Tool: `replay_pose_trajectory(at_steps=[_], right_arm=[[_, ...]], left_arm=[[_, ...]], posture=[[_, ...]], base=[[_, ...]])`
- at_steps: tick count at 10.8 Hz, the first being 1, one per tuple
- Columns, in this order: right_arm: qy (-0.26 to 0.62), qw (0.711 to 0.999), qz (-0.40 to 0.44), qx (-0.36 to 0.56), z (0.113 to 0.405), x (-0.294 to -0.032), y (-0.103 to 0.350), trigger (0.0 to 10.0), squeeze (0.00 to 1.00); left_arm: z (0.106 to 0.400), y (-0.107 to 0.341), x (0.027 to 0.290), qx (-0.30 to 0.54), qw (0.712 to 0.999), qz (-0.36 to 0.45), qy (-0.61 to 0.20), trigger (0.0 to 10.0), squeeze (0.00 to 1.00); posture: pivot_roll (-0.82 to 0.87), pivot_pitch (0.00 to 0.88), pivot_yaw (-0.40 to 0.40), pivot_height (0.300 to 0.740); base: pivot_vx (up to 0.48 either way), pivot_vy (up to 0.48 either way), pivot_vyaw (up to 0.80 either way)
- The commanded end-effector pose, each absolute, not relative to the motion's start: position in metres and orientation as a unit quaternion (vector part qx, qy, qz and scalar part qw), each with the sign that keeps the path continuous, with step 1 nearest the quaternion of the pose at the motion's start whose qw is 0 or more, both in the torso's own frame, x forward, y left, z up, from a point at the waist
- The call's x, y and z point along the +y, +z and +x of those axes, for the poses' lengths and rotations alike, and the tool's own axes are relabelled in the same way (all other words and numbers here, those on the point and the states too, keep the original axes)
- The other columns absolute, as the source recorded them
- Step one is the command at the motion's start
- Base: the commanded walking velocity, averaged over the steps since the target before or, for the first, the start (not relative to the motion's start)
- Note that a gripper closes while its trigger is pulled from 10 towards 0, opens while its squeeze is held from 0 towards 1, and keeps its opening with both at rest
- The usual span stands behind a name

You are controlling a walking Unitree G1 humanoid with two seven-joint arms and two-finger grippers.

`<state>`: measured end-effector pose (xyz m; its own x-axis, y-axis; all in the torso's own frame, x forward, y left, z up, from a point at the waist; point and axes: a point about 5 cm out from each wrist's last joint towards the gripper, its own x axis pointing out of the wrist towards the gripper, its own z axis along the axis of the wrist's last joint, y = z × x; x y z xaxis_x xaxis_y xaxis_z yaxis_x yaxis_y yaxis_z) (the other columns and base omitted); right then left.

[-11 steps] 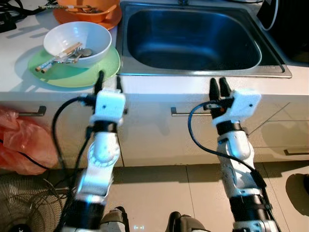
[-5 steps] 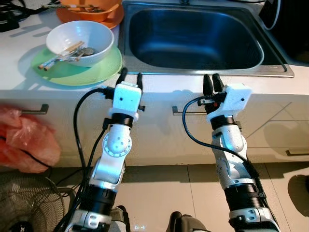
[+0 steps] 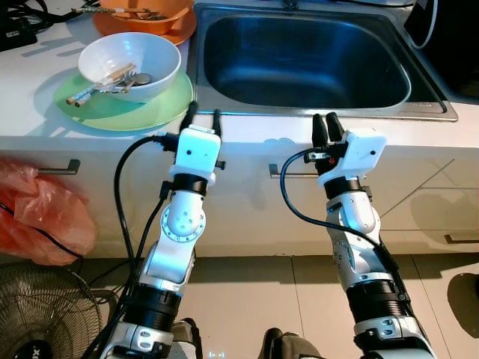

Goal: Kitchen organization

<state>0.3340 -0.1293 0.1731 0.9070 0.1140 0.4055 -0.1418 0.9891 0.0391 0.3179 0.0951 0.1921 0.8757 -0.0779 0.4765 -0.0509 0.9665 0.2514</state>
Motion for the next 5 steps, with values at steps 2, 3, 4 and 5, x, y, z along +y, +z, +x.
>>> replay_pose_trajectory(at_steps=[2,3,4,5], right_arm=[[0.066,0.975,0.035,-0.21,0.334,-0.131,0.173,10.0,0.0],[0.066,0.975,0.036,-0.209,0.334,-0.131,0.173,10.0,0.0],[0.068,0.975,0.036,-0.21,0.335,-0.13,0.173,10.0,0.0],[0.069,0.974,0.037,-0.211,0.335,-0.129,0.173,10.0,0.0]], left_arm=[[0.314,0.193,0.107,-0.256,0.954,0.145,0.055,10.0,0.0],[0.313,0.199,0.111,-0.272,0.948,0.151,0.068,10.0,0.0],[0.312,0.203,0.113,-0.281,0.942,0.165,0.075,10.0,0.0],[0.313,0.203,0.117,-0.279,0.942,0.166,0.086,10.0,0.0]], posture=[[0.11,0.151,-0.039,0.74],[0.12,0.148,-0.039,0.74],[0.12,0.15,-0.04,0.74],[0.12,0.154,-0.043,0.74]], base=[[0.0,0.0,0.0],[0.0,0.0,0.0],[0.0,0.0,0.0],[0.0,0.0,0.0]])
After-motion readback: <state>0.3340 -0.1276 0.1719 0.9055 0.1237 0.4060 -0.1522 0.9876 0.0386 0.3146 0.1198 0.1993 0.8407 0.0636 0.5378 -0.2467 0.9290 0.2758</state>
